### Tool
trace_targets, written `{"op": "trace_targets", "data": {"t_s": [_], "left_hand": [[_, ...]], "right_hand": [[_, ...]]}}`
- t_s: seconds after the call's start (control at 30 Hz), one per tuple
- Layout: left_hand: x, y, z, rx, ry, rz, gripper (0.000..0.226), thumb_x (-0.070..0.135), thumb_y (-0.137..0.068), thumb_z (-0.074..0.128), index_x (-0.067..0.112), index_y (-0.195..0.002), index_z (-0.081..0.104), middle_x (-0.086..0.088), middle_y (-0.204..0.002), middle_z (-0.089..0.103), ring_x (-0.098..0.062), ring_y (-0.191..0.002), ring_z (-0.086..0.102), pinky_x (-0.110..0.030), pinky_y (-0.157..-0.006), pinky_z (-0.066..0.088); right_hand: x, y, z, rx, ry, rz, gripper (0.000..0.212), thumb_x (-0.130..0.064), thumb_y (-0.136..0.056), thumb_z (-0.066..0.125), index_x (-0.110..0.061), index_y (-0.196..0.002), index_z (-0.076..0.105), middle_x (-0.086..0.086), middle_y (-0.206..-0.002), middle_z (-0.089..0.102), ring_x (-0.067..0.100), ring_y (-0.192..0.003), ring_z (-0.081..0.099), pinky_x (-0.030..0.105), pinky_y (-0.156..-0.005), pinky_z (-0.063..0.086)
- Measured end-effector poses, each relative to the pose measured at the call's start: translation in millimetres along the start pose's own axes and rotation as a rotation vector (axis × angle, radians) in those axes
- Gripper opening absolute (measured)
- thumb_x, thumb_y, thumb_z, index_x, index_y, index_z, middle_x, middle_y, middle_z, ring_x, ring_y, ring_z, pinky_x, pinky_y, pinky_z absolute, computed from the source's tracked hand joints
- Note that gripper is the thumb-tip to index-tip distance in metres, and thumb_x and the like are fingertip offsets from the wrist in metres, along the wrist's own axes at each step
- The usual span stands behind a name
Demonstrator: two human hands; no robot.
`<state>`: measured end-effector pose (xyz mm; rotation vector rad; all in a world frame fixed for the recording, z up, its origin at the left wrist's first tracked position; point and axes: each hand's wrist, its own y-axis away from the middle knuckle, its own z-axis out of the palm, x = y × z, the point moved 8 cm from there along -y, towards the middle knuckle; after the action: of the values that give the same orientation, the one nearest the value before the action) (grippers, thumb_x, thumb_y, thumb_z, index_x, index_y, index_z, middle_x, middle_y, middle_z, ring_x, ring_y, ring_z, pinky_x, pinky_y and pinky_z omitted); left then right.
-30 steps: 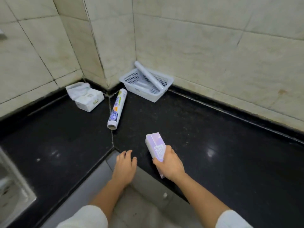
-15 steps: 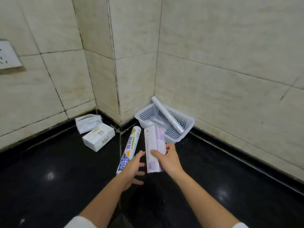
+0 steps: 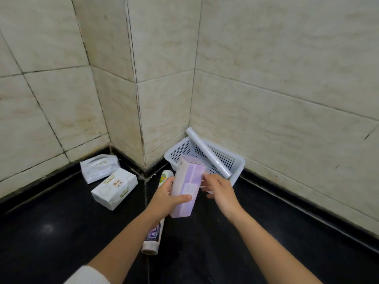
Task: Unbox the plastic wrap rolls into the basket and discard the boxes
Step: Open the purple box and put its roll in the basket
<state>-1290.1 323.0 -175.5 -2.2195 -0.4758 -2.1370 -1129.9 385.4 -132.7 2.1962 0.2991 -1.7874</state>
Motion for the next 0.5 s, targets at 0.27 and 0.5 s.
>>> {"op": "trace_targets", "data": {"t_s": [0.27,0.5], "left_hand": [[22.5,-12.8,-11.2,0.052,-0.358,0.252,0.062,0.027,-0.061,0.081,0.038,-0.116,0.054,0.010,-0.105,0.062,-0.004,-0.095,0.058,-0.025,-0.075,0.050],[23.5,-16.5,-14.9,0.040,-0.441,0.270,0.063,0.025,-0.059,0.079,0.062,-0.099,0.050,0.026,-0.097,0.060,0.010,-0.093,0.055,-0.013,-0.071,0.043]], "right_hand": [[-32.2,-18.7,-9.1,-0.031,0.265,-0.041,0.049,-0.065,-0.072,0.063,-0.025,-0.101,0.067,-0.004,-0.098,0.071,0.015,-0.090,0.066,0.033,-0.076,0.054],[-35.8,-15.5,-16.0,0.031,0.325,-0.086,0.037,-0.046,-0.087,0.051,-0.017,-0.103,0.066,0.002,-0.076,0.068,0.017,-0.069,0.065,0.035,-0.066,0.056]]}}
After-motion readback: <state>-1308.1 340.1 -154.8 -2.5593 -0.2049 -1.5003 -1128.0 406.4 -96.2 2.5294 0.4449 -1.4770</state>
